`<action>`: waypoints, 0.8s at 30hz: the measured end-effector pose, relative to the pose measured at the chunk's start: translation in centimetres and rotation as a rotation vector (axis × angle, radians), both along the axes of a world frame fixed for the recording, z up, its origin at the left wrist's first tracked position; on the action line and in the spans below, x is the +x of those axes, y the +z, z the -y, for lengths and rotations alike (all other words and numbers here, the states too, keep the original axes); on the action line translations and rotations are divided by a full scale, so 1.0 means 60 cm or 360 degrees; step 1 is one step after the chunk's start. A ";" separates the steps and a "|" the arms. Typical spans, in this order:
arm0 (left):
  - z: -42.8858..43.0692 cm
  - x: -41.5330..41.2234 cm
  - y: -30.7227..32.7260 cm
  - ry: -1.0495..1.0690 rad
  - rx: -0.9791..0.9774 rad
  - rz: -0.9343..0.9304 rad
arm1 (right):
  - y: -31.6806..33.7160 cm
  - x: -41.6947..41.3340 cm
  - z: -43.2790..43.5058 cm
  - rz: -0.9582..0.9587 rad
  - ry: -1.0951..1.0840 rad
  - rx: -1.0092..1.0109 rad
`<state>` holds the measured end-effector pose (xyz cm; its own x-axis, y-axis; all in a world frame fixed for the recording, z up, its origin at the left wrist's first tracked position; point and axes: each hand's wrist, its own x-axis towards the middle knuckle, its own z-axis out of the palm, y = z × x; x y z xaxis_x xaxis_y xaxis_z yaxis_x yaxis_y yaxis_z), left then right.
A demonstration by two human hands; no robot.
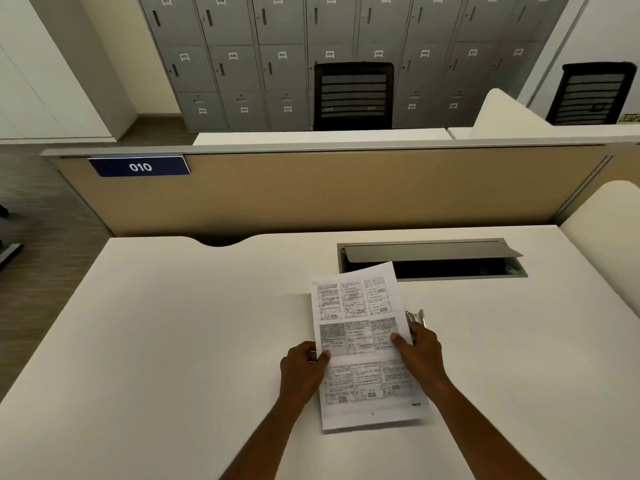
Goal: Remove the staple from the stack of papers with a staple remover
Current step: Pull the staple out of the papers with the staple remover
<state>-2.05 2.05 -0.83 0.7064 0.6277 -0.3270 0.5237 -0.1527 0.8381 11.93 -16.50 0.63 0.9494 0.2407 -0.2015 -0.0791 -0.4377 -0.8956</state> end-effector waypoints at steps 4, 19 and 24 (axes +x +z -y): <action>-0.001 0.018 -0.020 -0.0052 0.0205 -0.0159 | -0.022 -0.004 -0.007 0.0117 -0.0019 -0.0306; -0.018 0.019 -0.045 -0.0083 0.0343 -0.0104 | -0.046 -0.034 -0.021 0.0409 0.0141 -0.0877; -0.019 0.006 -0.054 -0.0300 0.0433 -0.0030 | -0.057 -0.048 -0.008 0.0529 0.0198 -0.1136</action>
<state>-1.70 3.19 -4.05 0.8137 0.5528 -0.1795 0.4801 -0.4652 0.7437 9.04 -16.03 -2.77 0.9615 0.2685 -0.0583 0.2301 -0.9026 -0.3637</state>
